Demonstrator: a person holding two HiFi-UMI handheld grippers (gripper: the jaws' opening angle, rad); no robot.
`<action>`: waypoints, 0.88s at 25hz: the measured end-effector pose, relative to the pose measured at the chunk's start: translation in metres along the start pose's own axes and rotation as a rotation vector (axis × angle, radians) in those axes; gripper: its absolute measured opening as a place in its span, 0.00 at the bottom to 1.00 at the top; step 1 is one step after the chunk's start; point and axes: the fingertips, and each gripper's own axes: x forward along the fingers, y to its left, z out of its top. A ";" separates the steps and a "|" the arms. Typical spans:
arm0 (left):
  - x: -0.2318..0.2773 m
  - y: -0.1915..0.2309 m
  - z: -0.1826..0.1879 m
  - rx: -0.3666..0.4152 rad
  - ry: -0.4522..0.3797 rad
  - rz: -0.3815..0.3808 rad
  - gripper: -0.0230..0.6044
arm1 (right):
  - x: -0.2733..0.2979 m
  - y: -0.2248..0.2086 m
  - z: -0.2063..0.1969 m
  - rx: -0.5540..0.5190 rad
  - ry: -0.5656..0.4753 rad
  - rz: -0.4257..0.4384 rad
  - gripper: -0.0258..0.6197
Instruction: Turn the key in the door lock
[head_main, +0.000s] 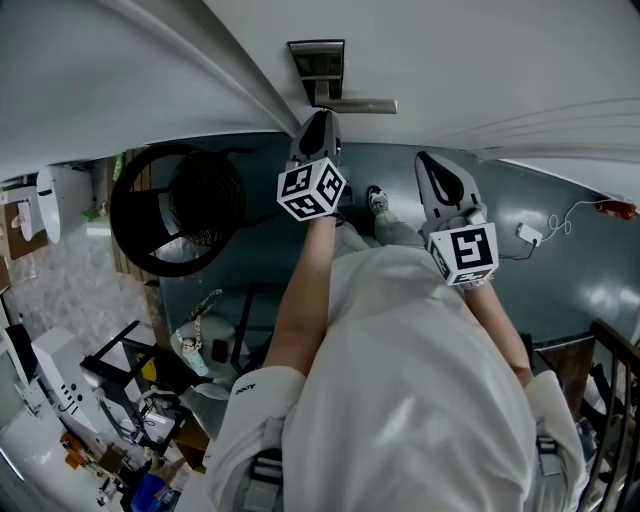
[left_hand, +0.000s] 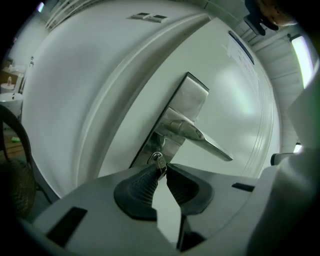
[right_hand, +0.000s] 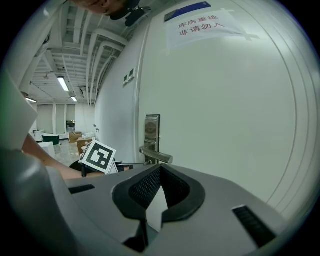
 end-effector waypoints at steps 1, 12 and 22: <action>0.000 0.001 0.000 -0.040 -0.005 -0.019 0.13 | 0.001 0.000 0.001 -0.001 0.000 0.002 0.03; -0.001 0.007 -0.003 -0.630 -0.099 -0.211 0.07 | 0.010 0.007 0.002 -0.021 0.003 0.036 0.03; -0.002 0.006 -0.001 -1.105 -0.155 -0.454 0.10 | 0.015 0.012 0.006 -0.027 0.003 0.053 0.03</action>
